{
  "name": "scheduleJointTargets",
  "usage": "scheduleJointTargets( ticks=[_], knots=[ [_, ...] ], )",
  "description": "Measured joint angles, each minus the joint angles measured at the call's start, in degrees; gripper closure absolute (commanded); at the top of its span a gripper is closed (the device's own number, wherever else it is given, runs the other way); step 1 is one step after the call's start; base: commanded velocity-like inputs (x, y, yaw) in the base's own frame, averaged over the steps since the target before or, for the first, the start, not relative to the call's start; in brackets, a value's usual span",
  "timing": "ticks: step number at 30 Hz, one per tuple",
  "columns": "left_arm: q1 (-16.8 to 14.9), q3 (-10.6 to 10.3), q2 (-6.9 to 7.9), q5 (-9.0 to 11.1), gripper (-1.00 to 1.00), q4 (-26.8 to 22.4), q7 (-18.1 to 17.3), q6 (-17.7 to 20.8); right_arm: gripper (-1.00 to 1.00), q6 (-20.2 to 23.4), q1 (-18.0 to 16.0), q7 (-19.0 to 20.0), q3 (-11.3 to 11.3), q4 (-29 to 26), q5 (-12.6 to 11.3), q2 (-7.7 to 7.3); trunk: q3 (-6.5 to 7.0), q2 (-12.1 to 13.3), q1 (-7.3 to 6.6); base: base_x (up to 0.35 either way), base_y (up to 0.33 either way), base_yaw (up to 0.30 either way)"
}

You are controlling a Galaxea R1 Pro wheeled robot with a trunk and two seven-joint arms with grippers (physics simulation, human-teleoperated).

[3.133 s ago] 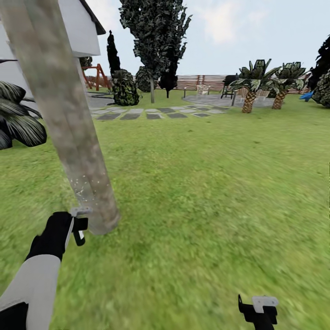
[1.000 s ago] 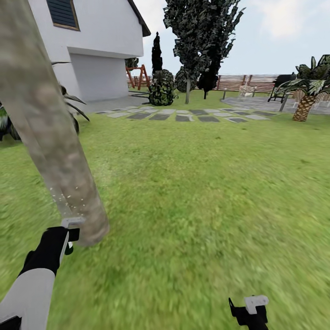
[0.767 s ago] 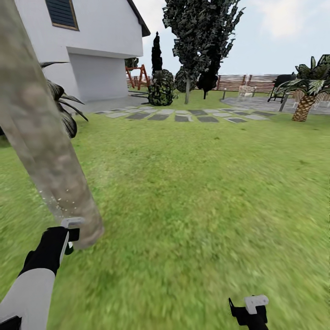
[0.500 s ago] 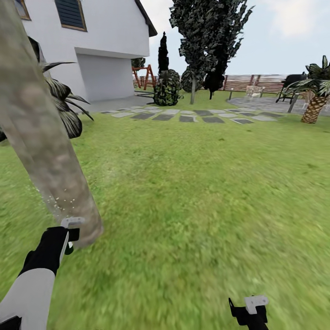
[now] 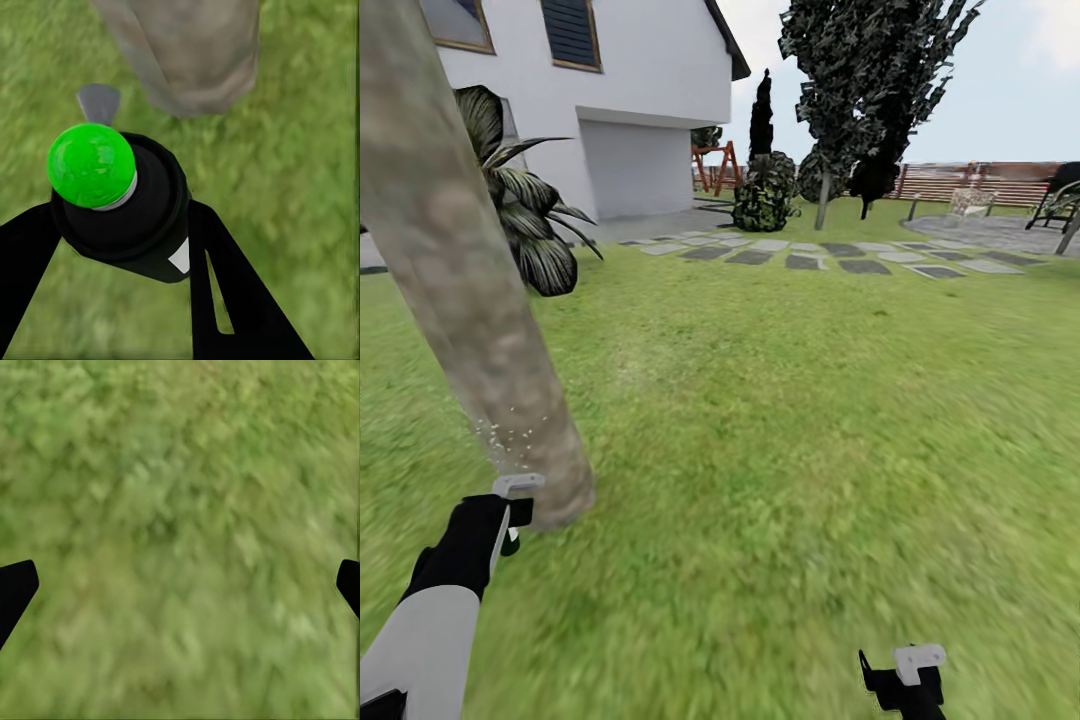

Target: In the garden, pick up the pesticide atomizer on the floor and spray pesticide onto both trees until each tree trunk is fully covered.

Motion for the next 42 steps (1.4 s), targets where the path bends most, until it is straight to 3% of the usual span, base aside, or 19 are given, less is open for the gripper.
scheduleJointTargets(
  ticks=[10,20,26,42],
  knots=[
    [0.0,0.01,-0.01,-0.08,1.0,0.0,0.01,0.0,-1.0,0.0,0.0,0.0,0.01,0.0,0.0,0.0,0.0,0.0,0.0,0.155,-0.265,0.013],
    [0.04,0.08,0.24,-0.31,1.0,0.02,0.14,0.03,-1.0,0.0,-0.01,-0.01,0.05,0.01,0.0,0.01,0.0,0.0,0.0,0.153,-0.265,0.256],
    [1.88,3.9,0.58,-0.24,1.0,0.06,0.16,-0.17,-1.0,0.0,-0.01,0.0,0.01,0.01,0.0,0.01,0.0,0.0,0.0,0.153,-0.265,0.276],
    [1.94,3.9,-0.21,0.18,1.0,-0.62,-0.2,-0.16,-1.0,0.02,-0.01,0.01,-0.01,0.0,0.0,0.06,0.0,0.0,0.02,0.127,-0.229,0.14]
  ],
)
